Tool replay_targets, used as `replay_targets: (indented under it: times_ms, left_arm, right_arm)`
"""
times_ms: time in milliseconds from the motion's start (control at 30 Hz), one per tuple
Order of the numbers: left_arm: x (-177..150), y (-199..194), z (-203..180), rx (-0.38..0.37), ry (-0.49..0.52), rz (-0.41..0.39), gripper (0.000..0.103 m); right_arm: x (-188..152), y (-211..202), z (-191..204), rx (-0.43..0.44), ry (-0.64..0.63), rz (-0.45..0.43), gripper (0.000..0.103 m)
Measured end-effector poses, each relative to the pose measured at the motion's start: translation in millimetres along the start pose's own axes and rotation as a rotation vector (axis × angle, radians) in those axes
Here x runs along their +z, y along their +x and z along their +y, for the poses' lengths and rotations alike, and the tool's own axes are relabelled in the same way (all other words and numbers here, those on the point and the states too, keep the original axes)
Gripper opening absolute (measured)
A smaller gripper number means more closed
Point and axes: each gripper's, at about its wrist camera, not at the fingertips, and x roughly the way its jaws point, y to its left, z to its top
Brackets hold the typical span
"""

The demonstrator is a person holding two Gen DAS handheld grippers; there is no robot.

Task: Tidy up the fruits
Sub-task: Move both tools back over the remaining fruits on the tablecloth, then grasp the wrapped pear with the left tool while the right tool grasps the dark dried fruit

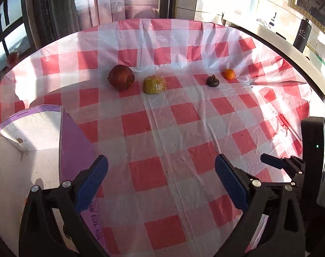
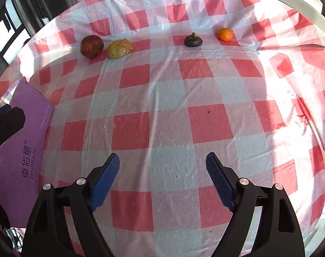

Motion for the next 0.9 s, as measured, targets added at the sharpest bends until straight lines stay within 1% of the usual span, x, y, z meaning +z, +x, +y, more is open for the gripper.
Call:
replay_targets:
  times_ms: [133,200,267,400,433,467,700,900]
  left_arm:
    - [-8,53,-11,0.007,-0.075,0.135,0.1]
    - [-8,71,-14,0.024,-0.093,0.166,0.1]
    - [-6,86,-19,0.056,-0.09,0.18,0.1]
    - [7,108,-18,0.114,-0.094,0.165,0.099]
    - [13,112,-16,0.124,-0.102,0.157,0.099]
    - [18,118,-14,0.134,-0.109,0.151,0.099]
    - [56,151,5,0.175,-0.153,0.097,0.099]
    - [85,182,21,0.188,-0.19,0.085,0.099]
  right_arm:
    - [9,16,-27,-0.042,-0.014,-0.008,0.08]
    - [17,23,-36,-0.053,-0.032,-0.034,0.08]
    - [27,32,-43,-0.047,-0.048,-0.051,0.079]
    - [58,54,-53,-0.028,-0.074,-0.089,0.079]
    - [66,59,-55,-0.023,-0.078,-0.099,0.078]
    - [76,65,-57,-0.02,-0.082,-0.108,0.074]
    - [144,100,-64,0.007,-0.088,-0.172,0.07]
    - [187,125,-61,0.017,-0.111,-0.197,0.063]
